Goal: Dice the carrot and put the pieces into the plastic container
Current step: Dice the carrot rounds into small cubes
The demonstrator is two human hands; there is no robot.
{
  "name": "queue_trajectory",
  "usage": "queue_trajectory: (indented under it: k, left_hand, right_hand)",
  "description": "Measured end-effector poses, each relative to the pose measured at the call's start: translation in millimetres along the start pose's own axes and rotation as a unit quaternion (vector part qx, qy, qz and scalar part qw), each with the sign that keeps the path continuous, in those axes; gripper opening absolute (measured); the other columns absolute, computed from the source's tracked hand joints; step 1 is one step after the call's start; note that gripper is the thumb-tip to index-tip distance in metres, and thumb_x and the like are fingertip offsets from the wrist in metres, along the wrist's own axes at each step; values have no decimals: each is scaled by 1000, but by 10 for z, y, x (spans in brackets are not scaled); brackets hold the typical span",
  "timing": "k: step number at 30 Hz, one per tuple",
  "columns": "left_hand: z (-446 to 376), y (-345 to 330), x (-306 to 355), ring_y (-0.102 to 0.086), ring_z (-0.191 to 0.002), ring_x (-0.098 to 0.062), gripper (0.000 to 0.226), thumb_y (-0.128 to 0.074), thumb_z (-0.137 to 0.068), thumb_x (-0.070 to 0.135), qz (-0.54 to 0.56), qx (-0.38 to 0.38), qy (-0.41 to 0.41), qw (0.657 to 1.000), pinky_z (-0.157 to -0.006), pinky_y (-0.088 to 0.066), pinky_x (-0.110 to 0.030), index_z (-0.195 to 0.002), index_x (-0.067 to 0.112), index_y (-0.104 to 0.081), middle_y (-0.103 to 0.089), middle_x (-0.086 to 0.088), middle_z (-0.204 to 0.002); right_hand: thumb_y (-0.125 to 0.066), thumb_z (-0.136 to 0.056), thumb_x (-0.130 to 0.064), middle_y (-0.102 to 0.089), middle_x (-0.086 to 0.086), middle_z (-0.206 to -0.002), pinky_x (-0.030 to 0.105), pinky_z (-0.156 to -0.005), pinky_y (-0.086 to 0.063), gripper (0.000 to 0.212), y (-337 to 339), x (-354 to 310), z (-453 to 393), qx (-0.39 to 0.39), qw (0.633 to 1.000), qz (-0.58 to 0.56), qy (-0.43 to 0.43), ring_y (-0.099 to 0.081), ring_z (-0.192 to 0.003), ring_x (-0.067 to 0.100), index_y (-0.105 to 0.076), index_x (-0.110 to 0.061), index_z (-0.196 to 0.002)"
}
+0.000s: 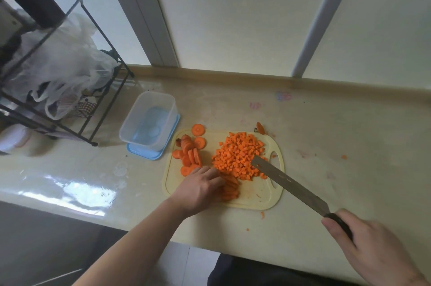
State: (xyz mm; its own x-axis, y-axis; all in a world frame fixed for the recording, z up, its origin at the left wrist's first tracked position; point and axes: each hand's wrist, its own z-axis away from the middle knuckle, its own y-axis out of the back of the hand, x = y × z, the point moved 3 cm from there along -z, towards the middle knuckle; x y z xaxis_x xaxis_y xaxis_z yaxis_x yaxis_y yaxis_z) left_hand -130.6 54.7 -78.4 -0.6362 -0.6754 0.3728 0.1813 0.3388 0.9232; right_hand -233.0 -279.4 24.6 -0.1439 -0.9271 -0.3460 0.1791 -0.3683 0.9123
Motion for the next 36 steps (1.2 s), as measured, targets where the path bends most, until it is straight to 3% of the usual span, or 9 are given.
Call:
queue_trajectory:
  k: [3, 7, 12, 17, 22, 25, 28, 32, 36]
  left_hand:
    - [-19, -1, -7, -56, -81, -25, 12, -59, -90, 20, -2, -7, 0, 1000, -66, -48, -35, -99, 17, -67, -61, -2, -93]
    - [-48, 26, 21, -58, -81, -25, 23, -49, -94, 25, -8, 4, 4, 1000, -66, -49, -35, -98, 15, -70, -64, -3, -94]
    - [-98, 20, 31, -54, -70, -25, 17, -52, -87, 23, -10, 24, 41, 999, -60, -51, -39, -84, 12, -65, -61, -2, -79]
    - [-172, 149, 128, -60, -68, -26, 26, -51, -87, 25, 43, 101, 99, 989, -61, -54, -35, -92, 8, -70, -66, -4, -77]
    - [-468, 186, 154, -66, -76, -28, 17, -72, -86, 9, 65, 127, 115, 983, -70, -58, -38, -102, 6, -72, -73, -7, -86]
    - [-504, 128, 114, -65, -75, -29, 15, -67, -91, 14, 62, 127, 90, 986, -67, -57, -39, -101, 6, -74, -73, -8, -86]
    - [-306, 91, 87, -66, -87, -27, 23, -56, -98, 19, 52, 131, 12, 990, -74, -54, -38, -106, 6, -74, -73, -8, -104]
    - [15, -16, 24, -60, -110, -28, 38, -63, -94, 44, 25, 39, -44, 998, -88, -48, -39, -120, 16, -68, -63, -6, -130]
    - [56, -60, 75, -55, -113, -28, 36, -64, -91, 43, 1, 61, -66, 996, -89, -44, -38, -117, 19, -68, -61, -7, -130]
  right_hand:
    - [-11, -80, -82, -37, -9, -38, 30, -38, -35, 62, -90, 18, -23, -1, 1000, 11, 12, -29, -36, 6, -44, -31, -66]
    - [-15, -82, -79, -44, -8, -41, 30, -41, -35, 58, -201, 39, -127, -5, 999, 10, 31, -35, -37, 8, -43, -31, -66]
    - [-18, -85, -72, -48, -3, -43, 28, -42, -33, 53, -235, 9, -275, -16, 999, -3, 46, -45, -42, 11, -40, -30, -62]
    - [-22, -80, -71, -52, -1, -47, 34, -48, -42, 56, -216, 38, -378, -19, 999, -5, 45, -52, -47, 14, -51, -25, -70]
    - [-14, -81, -79, -50, 1, -45, 34, -48, -41, 66, -234, 97, -434, -17, 999, -1, 41, -51, -45, 14, -48, -25, -66]
    - [-8, -73, -84, -51, 2, -45, 36, -48, -44, 72, -245, 141, -458, -20, 999, 4, 40, -50, -45, 14, -47, -25, -65]
    - [-4, -72, -88, -51, 2, -45, 37, -48, -44, 77, -250, 173, -471, -19, 999, 4, 36, -50, -43, 14, -48, -24, -66]
    - [-4, -71, -89, -49, 0, -44, 35, -46, -43, 78, -270, 195, -460, -18, 999, -2, 30, -47, -41, 13, -46, -24, -63]
    - [-7, -72, -88, -49, 0, -45, 34, -46, -42, 75, -295, 189, -450, -22, 999, 2, 29, -46, -40, 13, -45, -24, -63]
